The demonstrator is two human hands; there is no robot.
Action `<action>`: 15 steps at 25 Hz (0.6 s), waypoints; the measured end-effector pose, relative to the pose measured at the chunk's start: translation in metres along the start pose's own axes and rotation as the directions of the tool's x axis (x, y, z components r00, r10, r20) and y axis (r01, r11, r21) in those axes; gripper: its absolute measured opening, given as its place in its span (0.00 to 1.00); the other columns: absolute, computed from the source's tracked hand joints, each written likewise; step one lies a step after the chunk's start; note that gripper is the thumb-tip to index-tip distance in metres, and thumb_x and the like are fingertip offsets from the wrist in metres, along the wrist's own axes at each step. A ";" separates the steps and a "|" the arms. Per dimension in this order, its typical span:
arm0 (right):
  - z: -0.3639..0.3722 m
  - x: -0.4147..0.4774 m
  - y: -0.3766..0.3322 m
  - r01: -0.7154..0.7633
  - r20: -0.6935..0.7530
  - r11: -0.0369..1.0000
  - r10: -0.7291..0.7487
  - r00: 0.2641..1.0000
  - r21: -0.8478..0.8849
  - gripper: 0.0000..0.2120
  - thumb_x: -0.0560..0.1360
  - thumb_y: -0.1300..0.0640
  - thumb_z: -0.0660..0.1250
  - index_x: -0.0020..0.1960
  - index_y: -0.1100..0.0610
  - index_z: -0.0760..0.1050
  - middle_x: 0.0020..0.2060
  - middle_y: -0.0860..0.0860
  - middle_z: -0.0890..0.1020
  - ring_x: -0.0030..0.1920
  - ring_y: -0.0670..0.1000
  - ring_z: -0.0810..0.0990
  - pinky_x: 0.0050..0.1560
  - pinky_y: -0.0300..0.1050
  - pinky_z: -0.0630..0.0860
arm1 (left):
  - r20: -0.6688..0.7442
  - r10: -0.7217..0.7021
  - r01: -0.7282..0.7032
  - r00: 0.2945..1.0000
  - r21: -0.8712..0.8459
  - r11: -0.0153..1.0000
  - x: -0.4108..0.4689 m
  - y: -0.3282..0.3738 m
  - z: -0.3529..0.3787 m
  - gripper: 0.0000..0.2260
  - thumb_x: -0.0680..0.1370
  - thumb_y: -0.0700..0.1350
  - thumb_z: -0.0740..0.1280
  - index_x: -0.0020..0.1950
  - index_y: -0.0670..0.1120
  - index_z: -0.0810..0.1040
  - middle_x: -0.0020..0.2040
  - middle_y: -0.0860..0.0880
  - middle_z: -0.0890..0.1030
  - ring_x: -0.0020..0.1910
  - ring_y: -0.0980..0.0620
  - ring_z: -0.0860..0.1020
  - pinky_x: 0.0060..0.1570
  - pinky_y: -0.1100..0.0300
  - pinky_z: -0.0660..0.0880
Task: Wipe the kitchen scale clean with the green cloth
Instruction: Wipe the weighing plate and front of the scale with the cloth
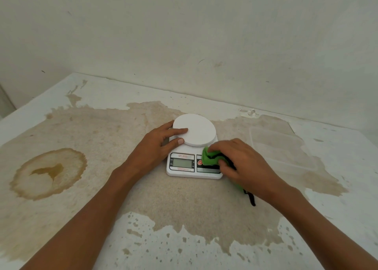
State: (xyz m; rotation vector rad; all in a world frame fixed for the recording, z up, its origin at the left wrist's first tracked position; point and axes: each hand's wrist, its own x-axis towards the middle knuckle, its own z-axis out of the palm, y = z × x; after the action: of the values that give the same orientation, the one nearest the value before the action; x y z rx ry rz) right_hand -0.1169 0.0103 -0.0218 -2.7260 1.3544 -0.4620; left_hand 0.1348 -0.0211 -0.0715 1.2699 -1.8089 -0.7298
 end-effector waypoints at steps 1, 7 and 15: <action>0.002 0.004 -0.004 0.001 -0.011 1.000 -0.002 1.000 -0.009 0.15 0.75 0.60 0.62 0.60 0.47 0.73 0.54 0.43 0.80 0.51 0.47 0.73 0.48 0.49 0.75 | -0.001 0.001 -0.001 1.000 -0.004 1.000 0.000 0.000 0.000 0.16 0.79 0.50 0.66 0.67 0.54 0.77 0.76 0.55 0.66 0.72 0.62 0.64 0.72 0.58 0.65; -0.006 -0.008 -0.002 0.120 0.160 0.993 -0.120 0.980 0.010 0.16 0.72 0.59 0.61 0.57 0.44 0.72 0.52 0.40 0.80 0.51 0.46 0.74 0.48 0.47 0.74 | -0.006 0.013 -0.013 1.000 0.001 1.000 0.001 -0.001 0.001 0.15 0.80 0.49 0.65 0.67 0.54 0.77 0.74 0.59 0.66 0.71 0.64 0.65 0.68 0.68 0.64; -0.002 0.001 -0.015 0.005 0.055 1.000 -0.005 0.998 0.003 0.15 0.75 0.59 0.62 0.60 0.45 0.73 0.53 0.41 0.80 0.50 0.45 0.73 0.46 0.42 0.73 | -0.053 -0.079 0.079 0.995 0.006 0.997 0.001 -0.006 0.001 0.18 0.83 0.44 0.57 0.74 0.51 0.69 0.74 0.53 0.70 0.71 0.58 0.67 0.68 0.66 0.62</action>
State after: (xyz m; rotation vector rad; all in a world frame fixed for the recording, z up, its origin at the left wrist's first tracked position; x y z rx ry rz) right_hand -0.1054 0.0182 -0.0172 -2.7194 1.3325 -0.3854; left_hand 0.1369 -0.0241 -0.0768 1.3606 -1.7292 -0.7259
